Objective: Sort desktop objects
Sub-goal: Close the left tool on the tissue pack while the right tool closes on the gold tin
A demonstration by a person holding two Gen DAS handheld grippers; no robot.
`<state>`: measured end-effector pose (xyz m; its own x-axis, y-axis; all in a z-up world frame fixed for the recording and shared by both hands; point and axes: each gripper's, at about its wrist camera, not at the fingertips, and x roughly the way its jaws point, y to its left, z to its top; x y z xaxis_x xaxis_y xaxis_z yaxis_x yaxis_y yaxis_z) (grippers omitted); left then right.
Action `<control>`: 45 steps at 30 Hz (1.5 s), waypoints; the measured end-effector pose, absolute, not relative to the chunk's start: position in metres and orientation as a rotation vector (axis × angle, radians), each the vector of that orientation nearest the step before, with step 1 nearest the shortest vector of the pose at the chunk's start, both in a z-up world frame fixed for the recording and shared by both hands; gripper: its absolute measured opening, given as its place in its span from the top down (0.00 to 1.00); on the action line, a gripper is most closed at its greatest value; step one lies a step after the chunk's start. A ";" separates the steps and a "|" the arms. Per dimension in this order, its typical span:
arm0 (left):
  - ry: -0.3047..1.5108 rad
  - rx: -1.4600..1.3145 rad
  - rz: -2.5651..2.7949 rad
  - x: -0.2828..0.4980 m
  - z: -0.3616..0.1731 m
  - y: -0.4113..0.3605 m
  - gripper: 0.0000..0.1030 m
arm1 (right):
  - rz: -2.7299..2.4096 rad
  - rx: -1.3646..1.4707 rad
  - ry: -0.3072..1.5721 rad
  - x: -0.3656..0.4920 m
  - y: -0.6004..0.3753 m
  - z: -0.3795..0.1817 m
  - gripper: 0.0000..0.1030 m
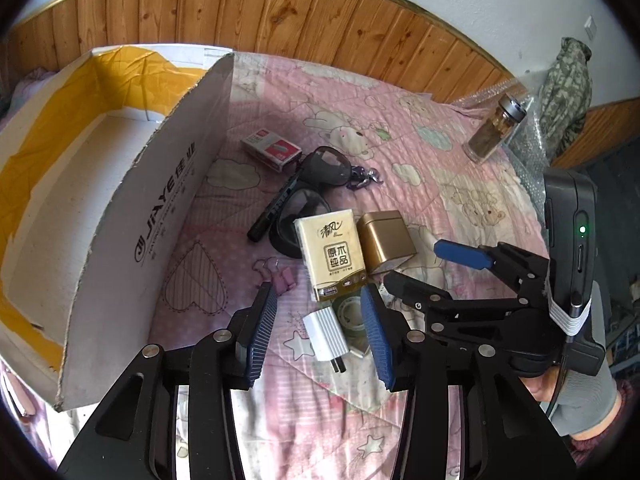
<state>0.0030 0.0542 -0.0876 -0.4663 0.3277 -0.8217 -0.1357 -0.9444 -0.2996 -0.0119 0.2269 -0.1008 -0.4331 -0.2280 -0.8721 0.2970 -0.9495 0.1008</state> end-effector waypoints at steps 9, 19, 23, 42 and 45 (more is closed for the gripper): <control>-0.328 -1.463 2.445 -0.035 -0.120 0.073 0.49 | -2.418 1.489 0.069 -0.042 0.235 -0.122 0.26; -0.349 -1.527 2.412 -0.053 -0.149 0.086 0.47 | -2.428 1.575 0.157 -0.063 0.244 -0.147 0.29; -0.328 -1.554 2.404 -0.058 -0.160 0.095 0.44 | -2.418 1.598 0.122 -0.068 0.254 -0.154 0.42; -0.360 -1.534 2.417 -0.066 -0.161 0.112 0.65 | -2.389 1.598 0.053 -0.073 0.277 -0.150 0.52; -0.372 -1.540 2.419 -0.063 -0.156 0.112 0.72 | -2.390 1.609 0.009 -0.074 0.284 -0.147 0.52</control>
<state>-0.0634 0.1117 -0.1560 -0.4103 0.3417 -0.8455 -0.0721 -0.9364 -0.3435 -0.0738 0.2835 -0.1474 -0.3532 -0.2102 -0.9116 0.2171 -0.9663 0.1387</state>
